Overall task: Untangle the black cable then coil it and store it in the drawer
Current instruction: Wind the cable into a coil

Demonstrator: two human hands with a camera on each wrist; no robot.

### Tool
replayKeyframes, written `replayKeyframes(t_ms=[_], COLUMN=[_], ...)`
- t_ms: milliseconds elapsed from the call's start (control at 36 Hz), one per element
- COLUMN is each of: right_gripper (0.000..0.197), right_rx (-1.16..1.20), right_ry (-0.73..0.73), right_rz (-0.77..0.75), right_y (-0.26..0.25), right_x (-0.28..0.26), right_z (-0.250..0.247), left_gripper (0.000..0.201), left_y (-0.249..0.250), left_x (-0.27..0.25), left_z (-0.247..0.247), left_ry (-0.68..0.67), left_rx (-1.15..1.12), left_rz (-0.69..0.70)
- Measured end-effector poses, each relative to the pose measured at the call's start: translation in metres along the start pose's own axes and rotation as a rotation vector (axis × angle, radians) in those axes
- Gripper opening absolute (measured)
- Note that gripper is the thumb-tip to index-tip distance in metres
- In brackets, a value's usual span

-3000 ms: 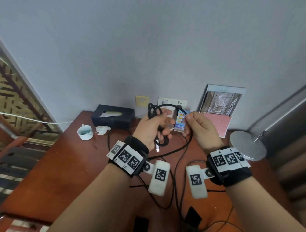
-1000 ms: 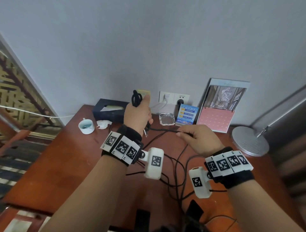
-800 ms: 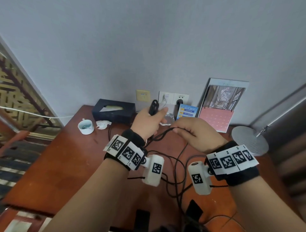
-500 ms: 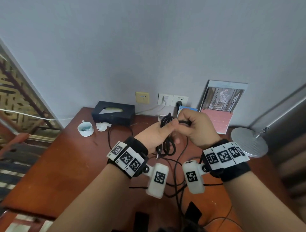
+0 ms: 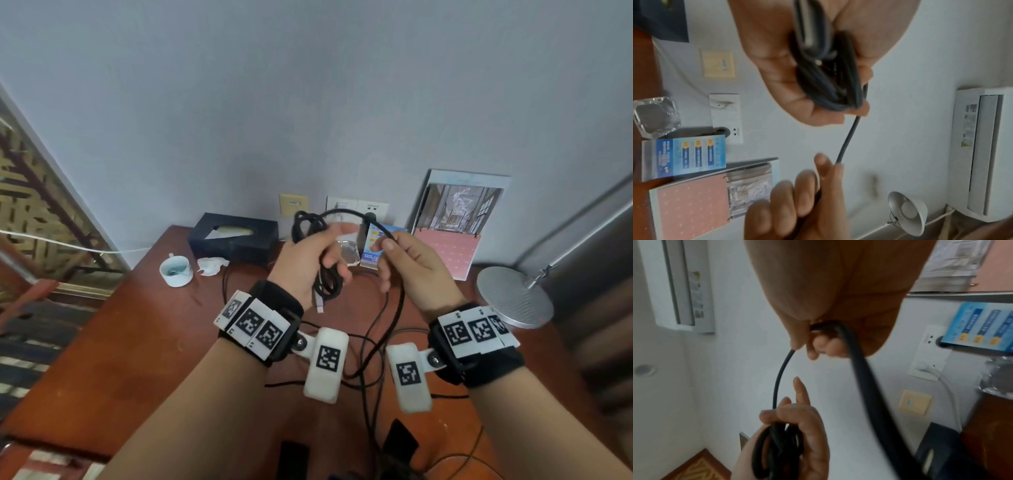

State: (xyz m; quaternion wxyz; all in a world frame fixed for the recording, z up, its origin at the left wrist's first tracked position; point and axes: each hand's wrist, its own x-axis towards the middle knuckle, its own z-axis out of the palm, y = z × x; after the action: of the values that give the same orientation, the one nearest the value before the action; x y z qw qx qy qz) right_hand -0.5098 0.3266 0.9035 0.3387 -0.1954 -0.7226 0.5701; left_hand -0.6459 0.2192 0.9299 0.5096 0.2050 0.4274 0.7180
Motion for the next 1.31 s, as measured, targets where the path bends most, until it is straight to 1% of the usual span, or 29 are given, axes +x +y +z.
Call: replayKeyframes(t_ms=[56,111,139,167,222,250,306,361,417,500,583,611,667,694,750,778,806,833,889,944,972,1028,1056,1111,1139,1250,1306], right_gripper=[0.018,0.020,0.021,0.023,0.024,0.025,0.027,0.031,0.032,0.025,0.036,0.036,0.027,0.025,0.025,0.026,0.028,0.029,0.023,0.023,0.023,0.022,0.023,0.024,0.020,0.009,0.012], right_rx=[0.057,0.150,0.148,0.081,-0.159,-0.272,-0.456,-0.574,-0.636,-0.702,-0.721,-0.724,-0.717,-0.708,-0.681,-0.672,-0.669,-0.671,-0.673,-0.668,-0.669,-0.658,-0.640,-0.566,-0.504,-0.178,-0.081], right_ry=[0.081,0.184,0.223,0.252,0.251,0.226,0.136,0.038,-0.056,-0.214,-0.304,-0.335,-0.388,-0.402,-0.426,-0.435,-0.446,-0.463,-0.497,-0.509,-0.511,-0.502,-0.486,-0.444,-0.421,-0.435,-0.395], right_rz=[-0.006,0.023,0.026,0.015,-0.051,-0.074,-0.059,-0.038,-0.047,-0.060,-0.097,-0.105,-0.118,-0.122,-0.125,-0.131,-0.136,-0.131,-0.122,-0.114,-0.106,-0.089,-0.083,-0.062,-0.038,0.173,0.237], right_y=[0.004,0.006,0.005,0.005,0.004,0.003,0.002,0.002,0.001,-0.004,-0.008,-0.009,-0.010,-0.010,-0.008,-0.008,-0.008,-0.007,-0.006,-0.009,-0.008,-0.008,-0.009,-0.013,-0.015,-0.017,-0.010], right_x=[-0.005,-0.007,-0.008,-0.008,-0.007,-0.006,-0.004,-0.004,-0.004,-0.005,-0.004,-0.004,-0.004,-0.004,-0.004,-0.003,-0.003,-0.002,-0.001,-0.001,0.000,-0.001,-0.002,-0.005,-0.007,-0.012,-0.011], right_z=[0.002,0.007,0.010,0.014,0.020,0.022,0.024,0.025,0.025,0.028,0.029,0.029,0.029,0.029,0.028,0.029,0.029,0.029,0.030,0.030,0.029,0.029,0.029,0.031,0.031,0.022,0.014], left_gripper=[0.028,0.028,0.027,0.026,0.027,0.032,0.039,0.043,0.045,0.034,0.022,0.020,0.017,0.019,0.031,0.034,0.029,0.020,0.022,0.016,0.018,0.033,0.033,0.031,0.032,0.039,0.041], left_y=[0.004,0.004,0.002,0.001,-0.004,-0.006,-0.007,-0.007,-0.006,-0.007,-0.009,-0.009,-0.008,-0.008,-0.009,-0.010,-0.012,-0.011,-0.013,-0.016,-0.018,-0.018,-0.017,-0.014,-0.012,-0.002,0.004], left_x=[0.004,0.005,0.004,0.003,0.002,0.001,0.000,-0.001,-0.001,0.001,0.003,0.004,0.004,0.004,0.004,0.002,0.002,0.000,0.001,0.002,0.002,0.001,0.001,0.001,0.002,0.002,0.002], left_z=[-0.003,-0.004,-0.003,-0.001,0.003,0.006,0.009,0.011,0.011,0.009,0.009,0.008,0.008,0.007,0.005,0.006,0.005,0.005,0.003,0.001,0.001,0.003,0.004,0.006,0.006,0.006,0.002], left_ry=[0.023,0.022,0.017,0.011,0.017,0.022,0.021,-0.006,-0.023,0.012,0.064,0.075,0.112,0.131,0.102,0.077,0.058,0.050,0.064,0.073,0.062,0.033,0.012,-0.010,-0.002,0.089,0.107], left_rx=[-0.066,-0.050,-0.025,-0.005,0.023,0.028,0.007,-0.030,-0.037,0.006,0.011,0.007,0.013,0.018,0.073,0.102,0.115,0.106,0.079,0.051,0.041,0.035,0.043,0.047,0.031,-0.074,-0.167], left_rz=[0.014,0.020,0.021,0.022,0.039,0.050,0.067,0.082,0.093,0.131,0.168,0.175,0.183,0.190,0.202,0.198,0.187,0.173,0.159,0.171,0.190,0.229,0.248,0.263,0.263,0.248,0.252])
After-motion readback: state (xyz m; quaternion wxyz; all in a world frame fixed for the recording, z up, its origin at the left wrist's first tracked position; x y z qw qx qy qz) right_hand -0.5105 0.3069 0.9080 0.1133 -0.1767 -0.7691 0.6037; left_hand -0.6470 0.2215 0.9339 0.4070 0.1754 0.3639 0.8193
